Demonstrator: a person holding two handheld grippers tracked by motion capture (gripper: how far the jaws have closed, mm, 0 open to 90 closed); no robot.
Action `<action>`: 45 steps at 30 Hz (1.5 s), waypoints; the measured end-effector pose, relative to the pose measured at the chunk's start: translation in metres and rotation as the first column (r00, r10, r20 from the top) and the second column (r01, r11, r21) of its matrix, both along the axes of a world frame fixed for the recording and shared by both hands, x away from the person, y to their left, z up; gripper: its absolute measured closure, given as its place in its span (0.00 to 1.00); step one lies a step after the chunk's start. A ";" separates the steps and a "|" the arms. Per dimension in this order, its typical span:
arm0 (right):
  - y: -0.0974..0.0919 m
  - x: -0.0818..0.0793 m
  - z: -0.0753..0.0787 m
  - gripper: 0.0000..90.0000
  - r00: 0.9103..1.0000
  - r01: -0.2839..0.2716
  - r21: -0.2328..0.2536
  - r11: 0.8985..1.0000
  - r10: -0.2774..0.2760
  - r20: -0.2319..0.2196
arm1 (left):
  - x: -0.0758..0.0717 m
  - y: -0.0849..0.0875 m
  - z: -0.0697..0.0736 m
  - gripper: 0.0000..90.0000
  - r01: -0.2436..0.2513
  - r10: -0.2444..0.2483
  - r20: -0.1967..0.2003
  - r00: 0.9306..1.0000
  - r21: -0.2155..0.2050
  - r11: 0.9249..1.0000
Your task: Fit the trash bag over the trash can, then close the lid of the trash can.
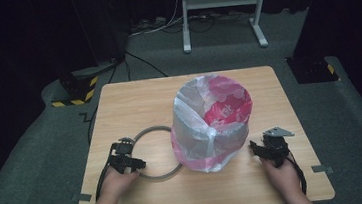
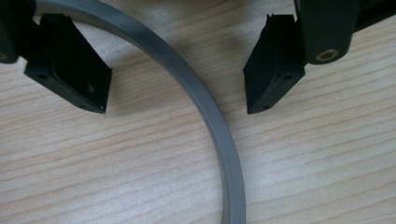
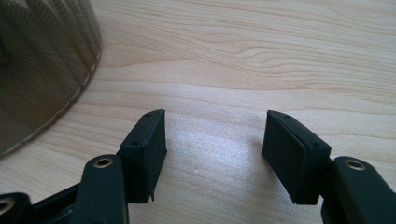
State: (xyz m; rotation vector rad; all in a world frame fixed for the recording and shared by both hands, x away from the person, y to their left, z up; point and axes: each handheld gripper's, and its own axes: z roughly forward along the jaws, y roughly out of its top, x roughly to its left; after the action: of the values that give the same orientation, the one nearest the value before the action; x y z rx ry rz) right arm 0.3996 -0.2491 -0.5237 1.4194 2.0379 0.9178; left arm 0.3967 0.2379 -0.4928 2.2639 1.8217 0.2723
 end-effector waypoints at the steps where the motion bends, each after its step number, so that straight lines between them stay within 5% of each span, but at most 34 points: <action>1: 0.000 0.000 0.000 0.43 1.000 -0.001 -0.001 1.000 0.001 0.001 | 0.004 0.000 0.001 0.26 0.000 -0.001 -0.024 1.000 -0.006 1.000; 7: 0.000 0.000 0.000 0.43 1.000 -0.001 -0.001 1.000 0.001 0.001 | 0.027 0.001 0.003 0.28 -0.016 0.019 -0.138 0.990 0.021 1.000; 14: 0.000 0.000 0.000 0.43 1.000 0.000 0.002 1.000 0.000 0.000 | 0.047 0.003 0.008 0.43 -0.024 0.032 -0.201 0.979 0.041 0.999; 20: 0.000 0.000 0.000 0.44 1.000 -0.006 -0.003 1.000 0.006 0.003 | 0.055 0.006 0.011 0.62 -0.005 0.016 -0.228 0.974 0.046 0.999; 28: 0.000 0.000 0.000 0.44 1.000 -0.007 -0.003 1.000 0.007 0.002 | 0.064 0.009 0.011 0.77 -0.048 0.062 -0.273 0.960 0.058 0.997; 36: 0.001 0.001 0.000 0.44 1.000 -0.010 -0.001 1.000 0.010 0.000 | 0.074 0.006 0.010 0.80 -0.096 0.110 -0.318 0.942 0.060 0.994; 38: 0.001 0.001 0.000 0.44 1.000 -0.011 -0.002 1.000 0.011 0.001 | 0.081 0.004 0.011 0.85 -0.089 0.118 -0.335 0.935 0.099 0.991; 44: 0.001 0.001 0.000 0.44 1.000 -0.008 -0.001 1.000 0.008 0.000 | 0.084 0.005 0.011 0.90 -0.124 0.144 -0.314 0.939 0.082 0.989; 45: 0.001 0.002 0.000 0.44 1.000 -0.010 -0.001 1.000 0.010 0.000 | 0.083 0.006 0.011 0.90 -0.139 0.151 -0.327 0.933 0.060 0.988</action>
State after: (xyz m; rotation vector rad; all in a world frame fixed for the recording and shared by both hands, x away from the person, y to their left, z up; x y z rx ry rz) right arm 0.4011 -0.2479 -0.5236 1.4099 2.0464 0.9204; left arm 0.4794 0.2441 -0.4820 2.3141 2.1687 -0.0599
